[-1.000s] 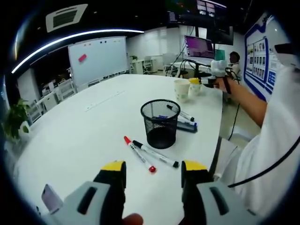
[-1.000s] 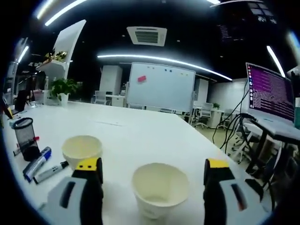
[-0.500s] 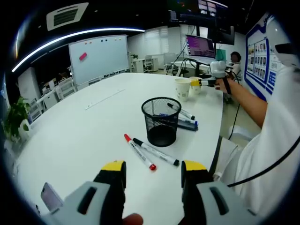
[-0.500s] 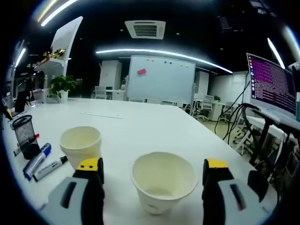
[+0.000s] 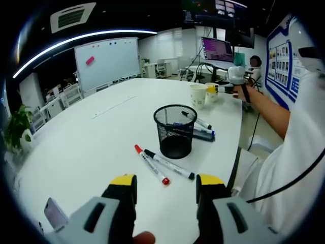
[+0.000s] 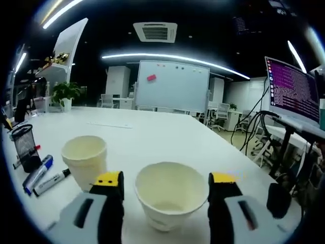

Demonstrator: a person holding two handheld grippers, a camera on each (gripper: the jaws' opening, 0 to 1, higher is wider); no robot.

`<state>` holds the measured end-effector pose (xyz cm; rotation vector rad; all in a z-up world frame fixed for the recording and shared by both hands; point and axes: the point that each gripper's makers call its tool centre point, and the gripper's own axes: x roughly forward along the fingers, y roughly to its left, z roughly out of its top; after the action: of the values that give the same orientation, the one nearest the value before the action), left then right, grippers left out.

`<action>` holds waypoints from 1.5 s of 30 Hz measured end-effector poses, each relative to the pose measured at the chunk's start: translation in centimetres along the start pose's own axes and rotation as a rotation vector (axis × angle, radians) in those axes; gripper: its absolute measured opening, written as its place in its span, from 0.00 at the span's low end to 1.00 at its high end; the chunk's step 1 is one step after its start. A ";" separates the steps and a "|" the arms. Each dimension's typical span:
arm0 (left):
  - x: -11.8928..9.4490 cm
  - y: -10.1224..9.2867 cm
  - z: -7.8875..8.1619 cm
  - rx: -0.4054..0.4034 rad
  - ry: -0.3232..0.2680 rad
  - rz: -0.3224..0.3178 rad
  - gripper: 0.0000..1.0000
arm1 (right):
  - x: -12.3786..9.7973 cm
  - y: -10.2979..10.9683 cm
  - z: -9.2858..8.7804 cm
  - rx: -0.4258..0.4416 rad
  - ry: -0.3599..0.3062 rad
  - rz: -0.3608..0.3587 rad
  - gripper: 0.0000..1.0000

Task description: Place the scattered laser pointers and whiteboard markers into the pen holder and stack the scattered paper cups together

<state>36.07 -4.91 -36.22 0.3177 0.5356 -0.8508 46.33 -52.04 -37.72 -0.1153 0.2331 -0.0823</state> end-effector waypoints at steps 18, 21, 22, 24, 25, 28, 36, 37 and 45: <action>0.0 -0.2 0.0 0.002 0.004 -0.002 0.48 | 0.1 0.4 0.1 0.010 -0.010 0.014 0.56; 0.0 -0.2 0.0 0.007 0.003 -0.005 0.48 | 0.1 0.5 0.3 0.016 -0.019 0.017 0.55; 0.0 -0.2 0.0 0.006 0.002 -0.006 0.48 | 0.1 0.5 0.4 0.016 -0.021 0.017 0.55; 0.0 -0.1 -0.1 0.006 0.003 -0.003 0.48 | 0.0 0.5 0.5 0.011 -0.026 0.011 0.55; 0.0 0.0 -0.1 0.006 0.001 -0.001 0.48 | 0.0 0.4 0.6 0.008 -0.033 0.007 0.55; -0.1 0.2 0.0 0.003 -0.003 0.005 0.48 | -0.4 0.3 1.4 0.006 -0.060 -0.004 0.55; -0.2 0.0 0.0 0.009 -0.006 0.003 0.48 | -1.3 -0.5 4.0 0.010 -0.158 -0.038 0.55; -0.2 0.0 0.0 0.007 -0.006 0.004 0.48 | -1.3 -0.5 4.2 0.008 -0.165 -0.038 0.55; -0.2 -0.2 -0.1 0.014 -0.003 -0.004 0.48 | -1.0 0.2 6.0 -0.019 -0.204 -0.018 0.55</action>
<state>35.75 -4.90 -36.18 0.3283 0.5280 -0.8595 46.82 -51.12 -31.75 -0.1440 0.0290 -0.0859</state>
